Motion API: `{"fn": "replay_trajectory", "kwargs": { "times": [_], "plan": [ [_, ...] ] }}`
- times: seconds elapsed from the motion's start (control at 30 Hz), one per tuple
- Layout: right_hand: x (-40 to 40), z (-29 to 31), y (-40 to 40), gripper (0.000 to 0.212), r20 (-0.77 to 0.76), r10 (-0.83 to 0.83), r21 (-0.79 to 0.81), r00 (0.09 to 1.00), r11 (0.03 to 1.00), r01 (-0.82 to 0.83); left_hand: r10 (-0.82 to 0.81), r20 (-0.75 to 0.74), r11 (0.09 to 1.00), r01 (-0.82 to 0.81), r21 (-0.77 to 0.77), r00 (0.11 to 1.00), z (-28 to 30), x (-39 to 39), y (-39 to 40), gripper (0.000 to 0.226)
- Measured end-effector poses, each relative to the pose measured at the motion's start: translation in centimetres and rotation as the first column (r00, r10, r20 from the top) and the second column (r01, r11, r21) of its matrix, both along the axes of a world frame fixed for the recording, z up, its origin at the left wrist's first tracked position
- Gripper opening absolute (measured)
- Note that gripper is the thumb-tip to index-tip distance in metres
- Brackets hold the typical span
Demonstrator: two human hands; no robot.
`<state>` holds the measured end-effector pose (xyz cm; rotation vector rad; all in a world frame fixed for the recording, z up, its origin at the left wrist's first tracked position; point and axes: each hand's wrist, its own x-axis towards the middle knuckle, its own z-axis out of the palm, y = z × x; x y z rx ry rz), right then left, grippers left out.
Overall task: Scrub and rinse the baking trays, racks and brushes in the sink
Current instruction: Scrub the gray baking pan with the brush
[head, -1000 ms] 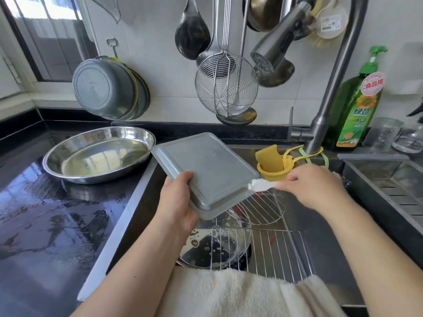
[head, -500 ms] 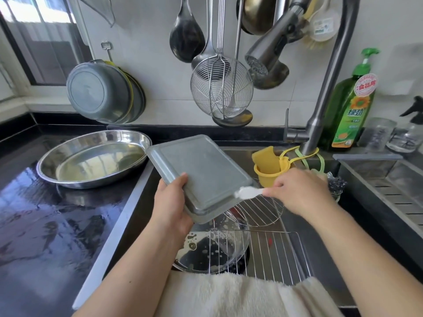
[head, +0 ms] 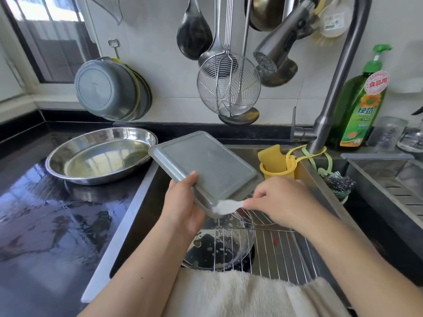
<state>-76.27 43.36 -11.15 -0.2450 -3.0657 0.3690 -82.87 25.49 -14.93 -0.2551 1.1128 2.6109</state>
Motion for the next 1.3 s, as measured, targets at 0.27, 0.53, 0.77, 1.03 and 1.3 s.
{"fn": "replay_trajectory", "kwargs": {
  "times": [0.27, 0.53, 0.77, 1.03, 1.3],
  "plan": [
    [-0.2, 0.4, 1.4, 0.043, 0.033, -0.078, -0.081, 0.996, 0.993, 0.080, -0.026, 0.001, 0.998, 0.026, 0.052, 1.000, -0.4, -0.6, -0.3, 0.033],
    [0.4, 0.5, -1.1, 0.047, -0.038, 0.043, -0.024, 0.998, 0.999, -0.044, 0.026, 0.068, 0.999, -0.024, -0.030, 0.997, -0.9, -0.9, -0.6, 0.038],
    [0.1, 1.9, 5.6, 0.055, -0.011, -0.263, 0.012, 0.965, 0.965, 0.263, 0.006, -0.001, 0.998, -0.006, -0.062, 1.000, 0.3, -1.0, -1.7, 0.031],
    [-0.4, 0.6, 2.0, 0.048, 0.021, -0.043, -0.007, 0.999, 0.999, 0.043, -0.036, 0.046, 0.997, 0.039, -0.069, 0.998, 0.4, -0.6, -2.0, 0.024],
    [0.0, 1.0, 8.5, 0.047, 0.048, -0.292, -0.353, 0.955, 0.890, 0.290, 0.025, -0.053, 0.970, -0.037, -0.240, 0.998, 0.0, -1.2, -2.0, 0.029]
  ]
}}
